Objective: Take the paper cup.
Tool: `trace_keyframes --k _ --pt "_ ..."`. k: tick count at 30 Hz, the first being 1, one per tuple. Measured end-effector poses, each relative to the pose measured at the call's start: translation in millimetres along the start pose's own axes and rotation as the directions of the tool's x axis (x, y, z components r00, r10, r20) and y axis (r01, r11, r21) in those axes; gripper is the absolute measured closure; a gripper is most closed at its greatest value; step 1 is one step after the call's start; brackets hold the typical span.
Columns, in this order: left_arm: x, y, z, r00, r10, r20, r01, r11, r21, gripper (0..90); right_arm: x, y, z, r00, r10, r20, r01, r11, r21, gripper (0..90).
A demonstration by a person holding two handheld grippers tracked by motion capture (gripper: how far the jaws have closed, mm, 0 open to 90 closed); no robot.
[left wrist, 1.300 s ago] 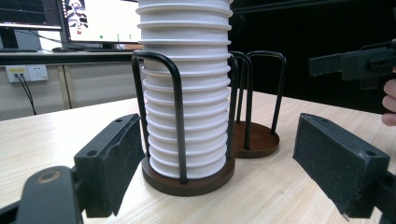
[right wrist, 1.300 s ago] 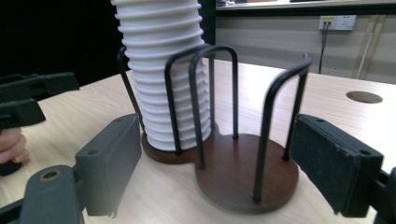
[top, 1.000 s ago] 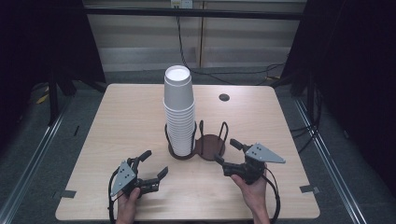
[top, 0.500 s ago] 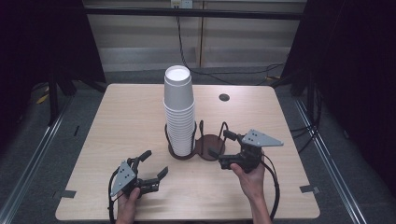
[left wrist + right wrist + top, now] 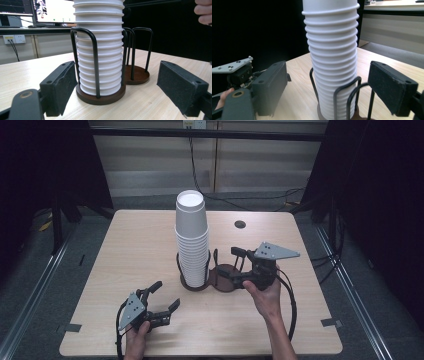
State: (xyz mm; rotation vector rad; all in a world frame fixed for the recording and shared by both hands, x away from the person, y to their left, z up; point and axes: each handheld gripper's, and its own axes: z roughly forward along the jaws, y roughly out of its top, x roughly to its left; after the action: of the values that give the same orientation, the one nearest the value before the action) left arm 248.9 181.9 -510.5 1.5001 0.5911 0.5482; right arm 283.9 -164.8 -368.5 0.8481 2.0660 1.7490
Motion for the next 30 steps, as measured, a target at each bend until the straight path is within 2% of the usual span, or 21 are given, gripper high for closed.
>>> trace_keyframes --k 7,9,11,20,22,28,30 --pt "-0.1 0.0 0.1 1.0 0.0 0.0 0.0 1.0 -0.001 15.6 -0.5 15.0 8.3 0.9993 -0.021 -0.031 0.021 1.0 0.008 16.8" --pt "-0.1 0.0 0.0 1.0 0.0 0.0 0.0 1.0 0.0 15.6 -1.7 18.5 9.4 0.9983 -0.026 -0.052 0.027 1.0 0.011 21.5" --pt "0.0 0.0 0.0 1.0 0.0 0.0 0.0 1.0 0.0 15.6 -2.9 22.4 10.5 0.9973 -0.029 -0.067 0.03 0.999 0.013 20.9" --pt "0.0 0.0 0.0 1.0 0.0 0.001 0.0 1.0 -0.001 15.6 -4.7 43.0 15.8 0.9953 -0.055 -0.08 0.057 0.998 0.024 18.0" --pt "-0.1 -0.1 0.1 1.0 0.0 0.0 0.0 1.0 -0.001 15.6 -4.7 49.8 17.4 0.9934 -0.044 -0.106 0.047 0.999 0.02 17.5" --pt "-0.1 0.0 0.0 1.0 0.0 0.0 0.0 1.0 0.0 15.6 -0.6 61.6 19.4 0.9912 -0.066 -0.115 0.068 0.998 0.014 18.5" --pt "-0.1 0.0 0.1 1.0 0.0 0.0 0.0 1.0 -0.001 15.6 0.8 68.6 21.5 0.9913 -0.084 -0.101 0.086 0.996 0.015 18.5"
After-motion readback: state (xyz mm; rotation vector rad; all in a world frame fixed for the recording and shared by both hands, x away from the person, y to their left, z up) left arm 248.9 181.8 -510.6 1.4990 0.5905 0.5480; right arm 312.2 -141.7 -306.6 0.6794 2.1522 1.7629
